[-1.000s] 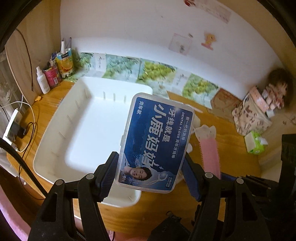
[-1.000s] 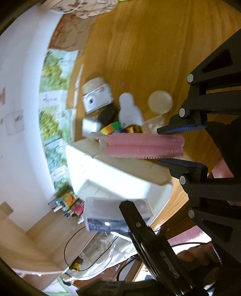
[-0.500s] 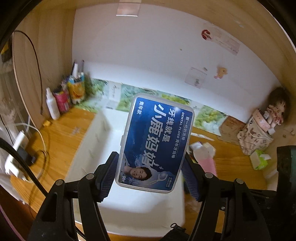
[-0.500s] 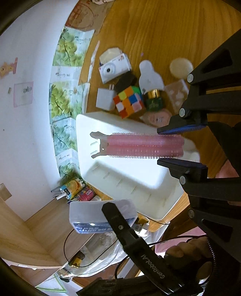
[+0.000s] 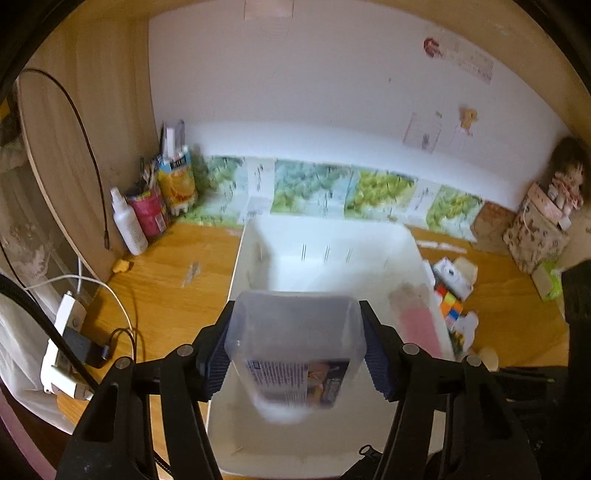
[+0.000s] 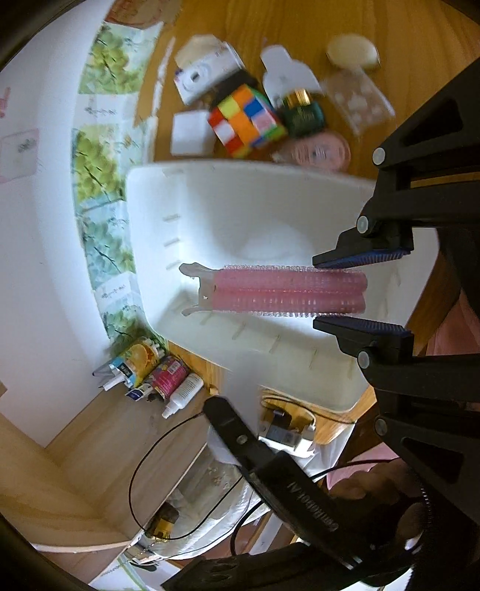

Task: Organize rigid objects
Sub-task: 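Lift the blue box and pink rollers and carry both over the white tray, then open both tools to drop the blue box and pink rollers into the tray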

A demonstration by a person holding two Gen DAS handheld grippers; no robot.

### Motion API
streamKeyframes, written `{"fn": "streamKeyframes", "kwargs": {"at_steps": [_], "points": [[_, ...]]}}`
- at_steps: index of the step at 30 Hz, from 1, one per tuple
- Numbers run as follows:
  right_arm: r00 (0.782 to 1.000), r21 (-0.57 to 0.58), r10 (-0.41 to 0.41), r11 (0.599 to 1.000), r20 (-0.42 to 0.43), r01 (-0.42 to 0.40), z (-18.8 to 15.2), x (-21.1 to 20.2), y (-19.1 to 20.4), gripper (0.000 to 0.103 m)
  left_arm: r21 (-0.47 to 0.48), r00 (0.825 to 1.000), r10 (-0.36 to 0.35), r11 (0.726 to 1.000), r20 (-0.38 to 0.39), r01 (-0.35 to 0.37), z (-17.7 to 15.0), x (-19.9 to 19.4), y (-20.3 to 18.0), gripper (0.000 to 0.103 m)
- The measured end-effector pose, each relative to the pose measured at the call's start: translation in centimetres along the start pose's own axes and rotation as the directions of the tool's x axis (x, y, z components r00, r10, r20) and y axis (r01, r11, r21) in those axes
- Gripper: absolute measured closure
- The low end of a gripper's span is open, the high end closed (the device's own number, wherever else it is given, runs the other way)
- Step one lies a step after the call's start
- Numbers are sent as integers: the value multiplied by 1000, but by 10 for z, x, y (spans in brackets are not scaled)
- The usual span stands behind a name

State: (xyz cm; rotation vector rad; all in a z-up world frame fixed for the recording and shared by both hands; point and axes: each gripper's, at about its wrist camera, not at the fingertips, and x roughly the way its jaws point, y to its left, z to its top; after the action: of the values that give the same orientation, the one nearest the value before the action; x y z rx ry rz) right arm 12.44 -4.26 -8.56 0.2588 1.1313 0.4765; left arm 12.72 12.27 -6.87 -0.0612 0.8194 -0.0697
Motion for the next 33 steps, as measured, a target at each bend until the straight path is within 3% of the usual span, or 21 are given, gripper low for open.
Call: {"fn": "streamKeyframes", "kwargs": {"at_steps": [7,12,14,17,25,33], "points": [[999,68,31,997,-41,-28,-1,32,16,75,50,999,-20,999,-27,21,-7,2,16,37],[1000,60,18,998,-8,-18,3,35,27,74,73,999,-45,996,-21,46,-8,1,20,36],[1000,57,13,998,-6,-13,2,36,30,72,85,999,-50,995,-6,50,-8,-3,20,25],[1000,51,-9,999,4,9,3,35,32,68,78,998,-54,996,16,53,-7,-8,21,20],[998,37,-52,998,41,50,-2,19,30,43,35,997,-68,997,21,67,-8,-13,19,19],[992,5,-79,997,100,78,-14,-4,27,36,-10,996,-72,997,46,72,-12,-24,14,19]]}}
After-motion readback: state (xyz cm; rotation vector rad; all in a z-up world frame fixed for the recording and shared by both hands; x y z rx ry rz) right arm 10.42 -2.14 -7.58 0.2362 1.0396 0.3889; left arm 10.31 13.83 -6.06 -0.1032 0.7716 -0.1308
